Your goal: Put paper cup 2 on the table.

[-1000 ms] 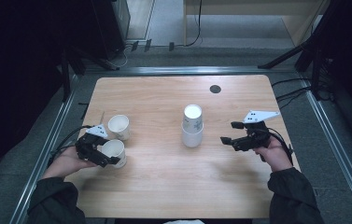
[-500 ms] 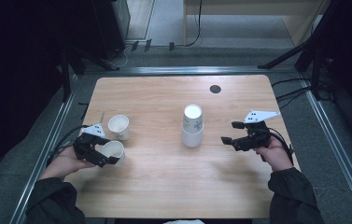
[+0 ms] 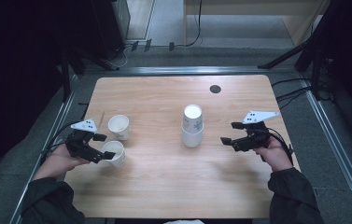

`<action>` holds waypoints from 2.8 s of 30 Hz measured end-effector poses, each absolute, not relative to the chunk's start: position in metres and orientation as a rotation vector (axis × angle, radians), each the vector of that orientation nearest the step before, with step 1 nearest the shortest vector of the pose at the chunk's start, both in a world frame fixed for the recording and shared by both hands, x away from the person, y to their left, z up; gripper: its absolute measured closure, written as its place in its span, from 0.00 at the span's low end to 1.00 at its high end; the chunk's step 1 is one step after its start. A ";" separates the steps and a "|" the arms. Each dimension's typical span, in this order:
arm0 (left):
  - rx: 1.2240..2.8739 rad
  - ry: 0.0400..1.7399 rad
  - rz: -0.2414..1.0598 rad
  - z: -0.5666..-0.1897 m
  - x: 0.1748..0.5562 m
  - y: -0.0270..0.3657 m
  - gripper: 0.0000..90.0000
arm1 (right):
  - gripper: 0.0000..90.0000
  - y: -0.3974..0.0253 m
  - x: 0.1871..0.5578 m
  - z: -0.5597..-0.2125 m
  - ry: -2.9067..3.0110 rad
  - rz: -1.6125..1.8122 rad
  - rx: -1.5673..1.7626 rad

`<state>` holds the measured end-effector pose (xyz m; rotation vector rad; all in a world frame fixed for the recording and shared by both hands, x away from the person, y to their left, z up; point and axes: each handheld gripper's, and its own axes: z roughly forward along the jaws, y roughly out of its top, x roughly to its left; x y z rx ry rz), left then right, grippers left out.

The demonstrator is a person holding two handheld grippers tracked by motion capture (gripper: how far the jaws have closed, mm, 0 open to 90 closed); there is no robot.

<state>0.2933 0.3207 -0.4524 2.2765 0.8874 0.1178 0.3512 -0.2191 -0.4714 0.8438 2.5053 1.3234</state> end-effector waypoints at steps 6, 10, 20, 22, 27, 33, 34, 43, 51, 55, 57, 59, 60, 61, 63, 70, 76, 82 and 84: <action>2.214 0.912 0.147 -0.439 0.295 0.318 0.14 | 0.24 -0.218 0.350 -0.472 2.515 1.316 0.840; 2.234 0.911 0.167 -0.435 0.298 0.306 0.14 | 0.24 -0.216 0.349 -0.473 2.524 1.300 0.833; 2.244 0.893 0.177 -0.427 0.309 0.268 0.14 | 0.24 -0.211 0.343 -0.476 2.544 1.272 0.801; 2.234 0.888 0.163 -0.428 0.311 0.261 0.14 | 0.24 -0.209 0.341 -0.477 2.550 1.272 0.792; 2.236 0.894 0.163 -0.428 0.317 0.244 0.14 | 0.24 -0.203 0.336 -0.479 2.573 1.259 0.769; 2.228 0.868 0.186 -0.428 0.320 0.222 0.14 | 0.24 -0.200 0.330 -0.481 2.583 1.251 0.757; 2.226 0.868 0.206 -0.429 0.320 0.219 0.14 | 0.24 -0.200 0.330 -0.481 2.583 1.249 0.759; 2.228 0.856 0.199 -0.433 0.322 0.190 0.14 | 0.23 -0.193 0.322 -0.484 2.608 1.245 0.743; 2.222 0.825 0.162 -0.431 0.319 0.164 0.14 | 0.23 -0.186 0.316 -0.483 2.596 1.278 0.773; 2.238 0.797 0.183 -0.435 0.316 0.151 0.14 | 0.23 -0.183 0.312 -0.482 2.591 1.275 0.775; 2.249 0.795 0.208 -0.438 0.316 0.145 0.14 | 0.22 -0.181 0.310 -0.482 2.595 1.279 0.774; 2.243 0.809 0.222 -0.441 0.316 0.140 0.14 | 0.22 -0.180 0.309 -0.482 2.601 1.278 0.778; 2.229 0.819 0.226 -0.442 0.316 0.138 0.14 | 0.22 -0.178 0.308 -0.482 2.602 1.278 0.782; 2.226 0.821 0.223 -0.443 0.316 0.137 0.15 | 0.22 -0.178 0.307 -0.483 2.605 1.275 0.786; 2.215 0.833 0.207 -0.447 0.316 0.133 0.15 | 0.22 -0.177 0.307 -0.483 2.608 1.271 0.786; 2.236 0.816 0.218 -0.453 0.314 0.126 0.15 | 0.22 -0.174 0.305 -0.485 2.617 1.255 0.764; 2.242 0.817 0.223 -0.457 0.313 0.124 0.15 | 0.22 -0.174 0.305 -0.486 2.628 1.233 0.749; 2.255 0.820 0.243 -0.461 0.313 0.121 0.15 | 0.22 -0.173 0.305 -0.487 2.631 1.223 0.732; 2.262 0.816 0.256 -0.461 0.313 0.121 0.15 | 0.22 -0.173 0.305 -0.487 2.634 1.222 0.732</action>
